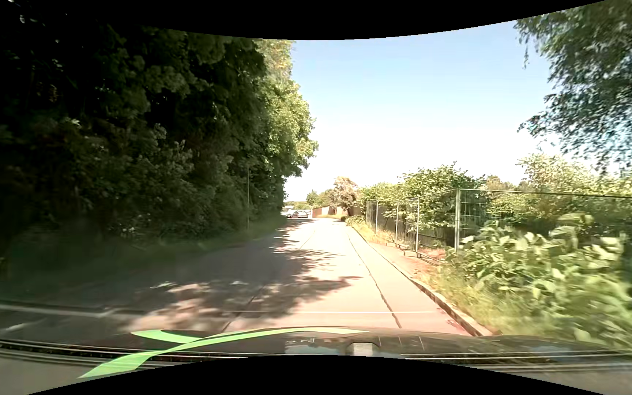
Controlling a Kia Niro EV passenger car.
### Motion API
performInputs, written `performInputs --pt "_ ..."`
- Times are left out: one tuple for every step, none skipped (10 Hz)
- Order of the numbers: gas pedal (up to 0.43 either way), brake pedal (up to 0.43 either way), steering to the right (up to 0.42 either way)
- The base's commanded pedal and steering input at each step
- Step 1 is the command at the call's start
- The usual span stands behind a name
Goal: Follow the waypoints while adhering to traffic rules and regulations
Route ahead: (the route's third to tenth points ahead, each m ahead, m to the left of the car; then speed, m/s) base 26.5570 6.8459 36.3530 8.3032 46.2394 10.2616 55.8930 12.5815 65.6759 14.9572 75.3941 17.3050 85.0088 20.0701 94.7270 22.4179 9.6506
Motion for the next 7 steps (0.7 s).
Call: performInputs --pt "0.150 0.000 -0.006" --pt "0.150 0.000 -0.006" --pt "0.138 0.000 -0.006" --pt "0.098 0.000 -0.006" --pt "0.059 0.000 -0.006" --pt "0.047 0.000 -0.006" --pt "0.047 0.000 -0.006"
